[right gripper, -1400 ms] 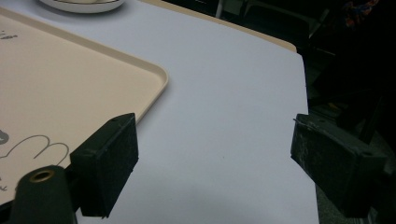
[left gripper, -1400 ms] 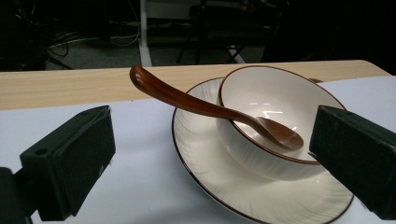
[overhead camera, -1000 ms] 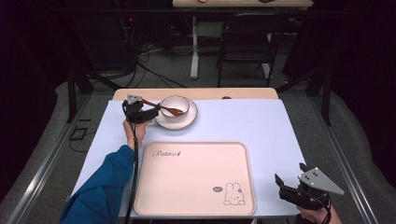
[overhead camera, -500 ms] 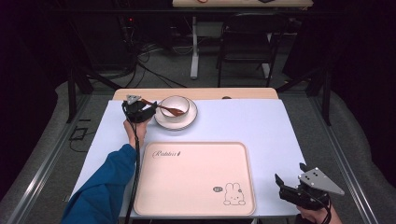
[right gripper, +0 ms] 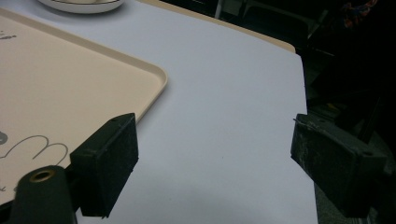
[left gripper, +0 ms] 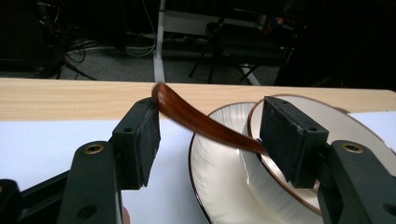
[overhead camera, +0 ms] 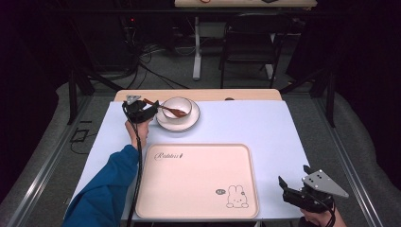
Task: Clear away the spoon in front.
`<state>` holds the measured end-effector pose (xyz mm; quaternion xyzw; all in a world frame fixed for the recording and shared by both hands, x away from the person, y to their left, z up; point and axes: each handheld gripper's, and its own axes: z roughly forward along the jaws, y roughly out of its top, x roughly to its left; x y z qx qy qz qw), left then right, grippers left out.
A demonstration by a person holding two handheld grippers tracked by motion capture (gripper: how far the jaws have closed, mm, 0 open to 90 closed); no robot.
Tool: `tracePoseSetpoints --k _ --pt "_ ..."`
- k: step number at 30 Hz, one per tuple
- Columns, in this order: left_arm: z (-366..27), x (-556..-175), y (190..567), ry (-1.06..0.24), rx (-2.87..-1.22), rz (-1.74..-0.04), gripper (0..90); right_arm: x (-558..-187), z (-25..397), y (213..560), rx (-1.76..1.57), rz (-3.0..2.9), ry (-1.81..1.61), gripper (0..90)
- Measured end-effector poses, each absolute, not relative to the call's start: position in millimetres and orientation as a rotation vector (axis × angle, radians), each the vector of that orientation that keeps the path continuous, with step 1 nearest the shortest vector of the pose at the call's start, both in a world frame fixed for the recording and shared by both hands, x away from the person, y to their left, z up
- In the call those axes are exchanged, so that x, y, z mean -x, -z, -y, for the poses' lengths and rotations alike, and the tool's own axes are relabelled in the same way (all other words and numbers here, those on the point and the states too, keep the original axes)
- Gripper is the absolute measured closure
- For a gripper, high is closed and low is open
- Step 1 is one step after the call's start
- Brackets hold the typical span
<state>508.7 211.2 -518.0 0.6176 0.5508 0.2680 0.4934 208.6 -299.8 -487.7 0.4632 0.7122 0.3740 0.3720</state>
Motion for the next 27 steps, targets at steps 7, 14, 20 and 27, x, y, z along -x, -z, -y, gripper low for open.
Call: tracePoseSetpoints --k 7,14,20,27 --pt "-213.9 -513.4 521.4 -0.638 -1.465 -1.35 49.6 -208.6 299.8 487.8 -1.188 -1.826 -0.958 14.3" --pt "-213.9 -512.2 520.5 -0.641 -1.453 -1.324 59.8 -208.7 300.0 487.7 -1.186 -1.826 -0.956 14.3" --pt "-214.5 -512.8 521.5 -0.638 -1.451 -1.336 61.4 -208.5 299.8 487.7 -1.188 -1.825 -0.957 14.3" --pt "-216.0 -510.3 518.1 -0.629 -1.416 -1.32 66.4 -208.4 299.8 487.6 -1.188 -1.821 -0.957 14.3"
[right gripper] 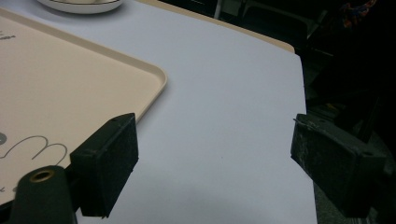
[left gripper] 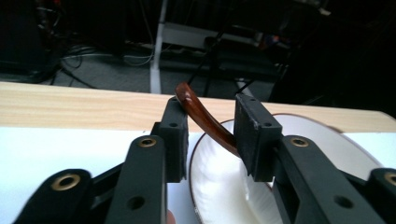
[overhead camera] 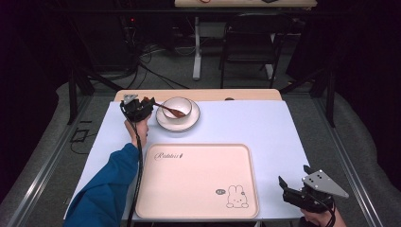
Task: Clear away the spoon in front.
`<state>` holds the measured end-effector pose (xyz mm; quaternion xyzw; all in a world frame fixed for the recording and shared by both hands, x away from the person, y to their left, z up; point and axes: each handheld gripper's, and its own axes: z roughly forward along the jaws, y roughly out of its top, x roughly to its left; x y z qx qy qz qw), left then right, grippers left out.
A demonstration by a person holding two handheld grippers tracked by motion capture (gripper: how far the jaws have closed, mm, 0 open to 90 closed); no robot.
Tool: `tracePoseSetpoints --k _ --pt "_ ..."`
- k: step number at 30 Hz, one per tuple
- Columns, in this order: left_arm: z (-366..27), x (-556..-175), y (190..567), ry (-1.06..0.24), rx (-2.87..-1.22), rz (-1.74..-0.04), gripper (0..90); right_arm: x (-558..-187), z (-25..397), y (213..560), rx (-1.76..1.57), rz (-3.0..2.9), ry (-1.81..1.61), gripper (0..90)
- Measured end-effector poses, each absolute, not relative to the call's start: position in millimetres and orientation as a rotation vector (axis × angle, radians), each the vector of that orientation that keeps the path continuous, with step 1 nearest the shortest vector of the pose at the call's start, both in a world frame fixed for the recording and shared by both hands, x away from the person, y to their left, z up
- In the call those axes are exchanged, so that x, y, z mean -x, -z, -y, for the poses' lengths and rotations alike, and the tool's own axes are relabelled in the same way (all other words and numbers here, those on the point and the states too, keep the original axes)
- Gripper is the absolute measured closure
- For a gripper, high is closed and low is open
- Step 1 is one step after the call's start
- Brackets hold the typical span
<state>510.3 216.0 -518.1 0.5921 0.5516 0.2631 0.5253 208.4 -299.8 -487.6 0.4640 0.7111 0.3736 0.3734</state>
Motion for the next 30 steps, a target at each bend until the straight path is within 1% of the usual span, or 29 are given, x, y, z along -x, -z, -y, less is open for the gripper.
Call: tracePoseSetpoints --k 10,20,30 --pt "-212 -503 504 -0.617 -1.405 -1.246 74.3 -208 299 488 -1.193 -1.817 -0.96 14.3" --pt "-209 -493 489 -0.576 -1.396 -1.165 81.5 -208 300 487 -1.181 -1.818 -0.961 14.3" --pt "-204 -485 477 -0.58 -1.418 -1.085 84.0 -208 300 487 -1.18 -1.818 -0.961 14.3"
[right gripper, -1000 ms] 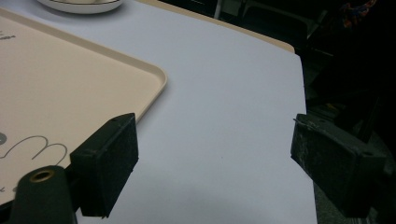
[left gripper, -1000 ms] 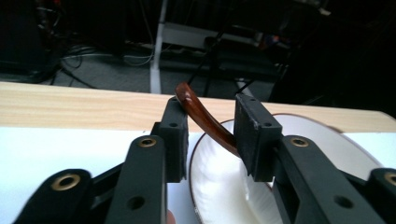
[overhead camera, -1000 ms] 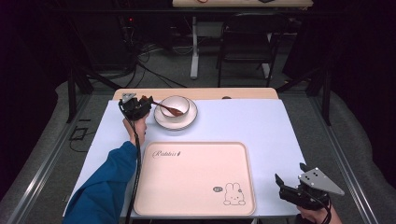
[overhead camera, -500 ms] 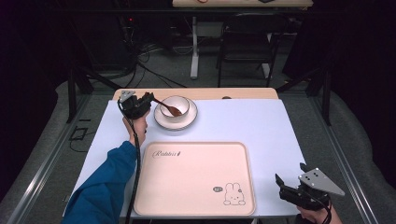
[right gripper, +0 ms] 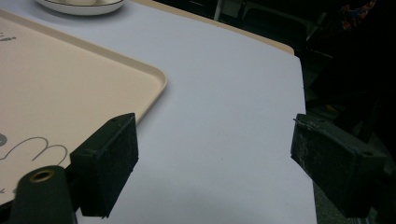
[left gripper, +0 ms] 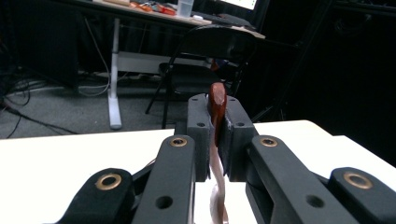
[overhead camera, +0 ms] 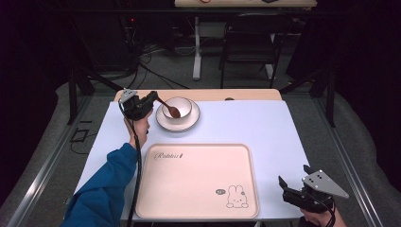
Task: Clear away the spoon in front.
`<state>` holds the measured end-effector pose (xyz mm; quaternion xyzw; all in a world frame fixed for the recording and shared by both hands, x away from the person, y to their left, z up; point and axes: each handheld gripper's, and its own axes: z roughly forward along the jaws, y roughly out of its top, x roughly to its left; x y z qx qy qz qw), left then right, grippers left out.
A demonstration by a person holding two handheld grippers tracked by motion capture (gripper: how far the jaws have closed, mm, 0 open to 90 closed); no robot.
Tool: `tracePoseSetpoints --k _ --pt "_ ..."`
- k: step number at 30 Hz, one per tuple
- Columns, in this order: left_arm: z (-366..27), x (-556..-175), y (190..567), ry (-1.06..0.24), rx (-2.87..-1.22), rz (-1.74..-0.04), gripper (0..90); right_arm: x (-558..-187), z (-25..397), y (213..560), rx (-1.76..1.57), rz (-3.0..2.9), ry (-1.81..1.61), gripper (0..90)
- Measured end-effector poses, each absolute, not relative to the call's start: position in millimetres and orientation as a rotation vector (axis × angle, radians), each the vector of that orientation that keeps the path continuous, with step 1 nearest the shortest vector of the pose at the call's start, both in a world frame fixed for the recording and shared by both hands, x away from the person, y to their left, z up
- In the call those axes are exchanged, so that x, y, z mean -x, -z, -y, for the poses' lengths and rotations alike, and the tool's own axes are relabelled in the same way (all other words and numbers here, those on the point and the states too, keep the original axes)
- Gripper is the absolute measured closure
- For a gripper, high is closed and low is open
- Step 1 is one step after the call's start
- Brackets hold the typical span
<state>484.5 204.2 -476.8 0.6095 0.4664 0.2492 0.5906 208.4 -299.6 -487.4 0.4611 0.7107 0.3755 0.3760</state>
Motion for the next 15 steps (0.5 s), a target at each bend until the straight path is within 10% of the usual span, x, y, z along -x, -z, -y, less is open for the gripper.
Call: tracePoseSetpoints --k 15 --pt "-204 -472 458 -0.636 -1.438 -1.014 84.0 -208 300 487 -1.181 -1.815 -0.962 14.3"
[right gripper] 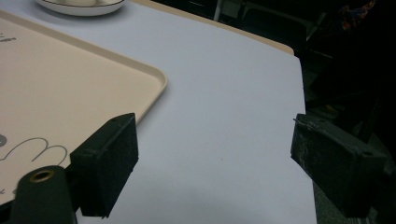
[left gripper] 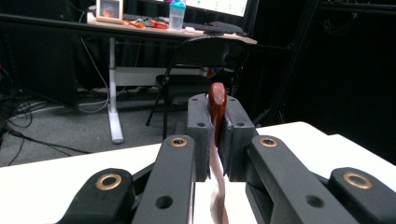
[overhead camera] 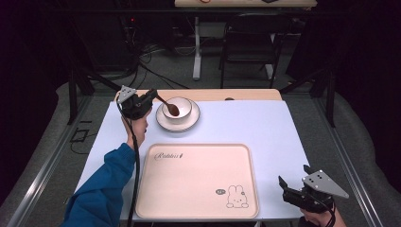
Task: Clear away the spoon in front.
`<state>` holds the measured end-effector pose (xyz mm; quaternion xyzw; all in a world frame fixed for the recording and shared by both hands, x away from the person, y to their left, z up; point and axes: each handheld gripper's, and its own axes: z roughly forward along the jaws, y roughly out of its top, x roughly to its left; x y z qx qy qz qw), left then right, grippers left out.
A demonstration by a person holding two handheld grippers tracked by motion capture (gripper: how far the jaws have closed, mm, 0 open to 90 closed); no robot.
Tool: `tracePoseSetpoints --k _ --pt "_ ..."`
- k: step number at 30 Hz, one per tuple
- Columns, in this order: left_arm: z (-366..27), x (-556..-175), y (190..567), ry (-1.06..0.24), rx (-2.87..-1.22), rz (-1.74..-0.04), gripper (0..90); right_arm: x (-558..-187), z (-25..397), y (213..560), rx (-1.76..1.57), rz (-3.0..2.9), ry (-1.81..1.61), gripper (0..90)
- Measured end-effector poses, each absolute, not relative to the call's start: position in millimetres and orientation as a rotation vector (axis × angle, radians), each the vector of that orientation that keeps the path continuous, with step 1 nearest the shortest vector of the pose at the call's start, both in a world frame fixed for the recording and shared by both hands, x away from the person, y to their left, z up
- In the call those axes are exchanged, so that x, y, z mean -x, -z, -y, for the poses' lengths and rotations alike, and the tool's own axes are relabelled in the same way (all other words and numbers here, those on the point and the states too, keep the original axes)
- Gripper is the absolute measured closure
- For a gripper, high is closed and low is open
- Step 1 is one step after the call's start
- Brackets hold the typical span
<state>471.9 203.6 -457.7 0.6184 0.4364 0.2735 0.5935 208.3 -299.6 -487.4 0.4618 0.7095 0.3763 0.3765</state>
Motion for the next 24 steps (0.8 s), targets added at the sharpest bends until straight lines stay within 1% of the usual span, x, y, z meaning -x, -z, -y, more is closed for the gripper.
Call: tracePoseSetpoints --k 24 --pt "-213 -458 434 -0.659 -1.436 -0.965 84.1 -208 299 487 -1.179 -1.814 -0.966 14.3"
